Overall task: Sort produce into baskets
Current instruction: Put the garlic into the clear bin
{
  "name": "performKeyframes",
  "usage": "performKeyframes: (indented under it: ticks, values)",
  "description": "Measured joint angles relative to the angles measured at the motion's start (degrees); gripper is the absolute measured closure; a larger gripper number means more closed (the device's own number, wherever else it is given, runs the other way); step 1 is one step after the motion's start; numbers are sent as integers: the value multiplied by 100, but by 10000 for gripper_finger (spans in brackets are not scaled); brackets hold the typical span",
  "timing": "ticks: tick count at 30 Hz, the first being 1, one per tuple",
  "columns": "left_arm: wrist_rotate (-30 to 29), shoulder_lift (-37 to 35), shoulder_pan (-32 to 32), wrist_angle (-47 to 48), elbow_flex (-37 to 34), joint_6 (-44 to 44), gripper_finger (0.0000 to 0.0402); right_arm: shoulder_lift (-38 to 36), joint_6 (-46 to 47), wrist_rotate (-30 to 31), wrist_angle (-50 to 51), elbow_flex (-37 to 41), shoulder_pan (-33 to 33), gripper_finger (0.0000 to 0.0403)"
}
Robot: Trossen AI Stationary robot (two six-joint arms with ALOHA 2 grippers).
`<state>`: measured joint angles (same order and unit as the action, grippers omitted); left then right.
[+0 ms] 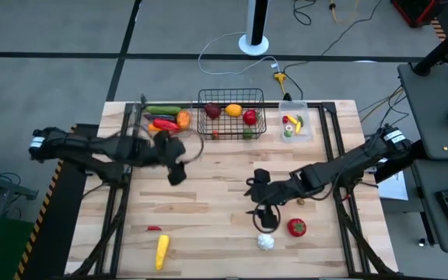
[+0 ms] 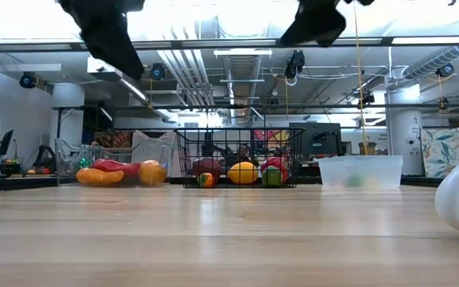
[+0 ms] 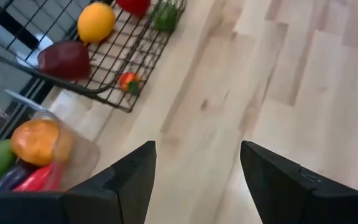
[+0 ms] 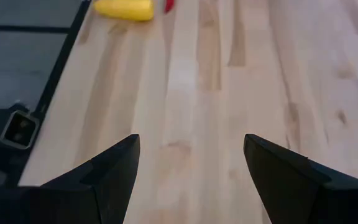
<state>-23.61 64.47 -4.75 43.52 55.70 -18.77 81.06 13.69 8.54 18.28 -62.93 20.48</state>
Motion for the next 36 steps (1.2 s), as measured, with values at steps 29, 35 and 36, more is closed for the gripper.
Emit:
performKeyframes:
  ticks: [29, 35, 36]
  values:
    - [-2154, 1000, -2698, -1223, -45, -1667, 185, 662, 2378, -31, 1510, -481, 1789, 134]
    - [-2216, 1141, -2695, -1267, -45, -1775, 185, 942, 2684, -195, 1537, -505, 1882, 148]
    - [-2234, 1165, -2695, -1267, -45, -1792, 185, 983, 2693, -193, 1528, -505, 1887, 150]
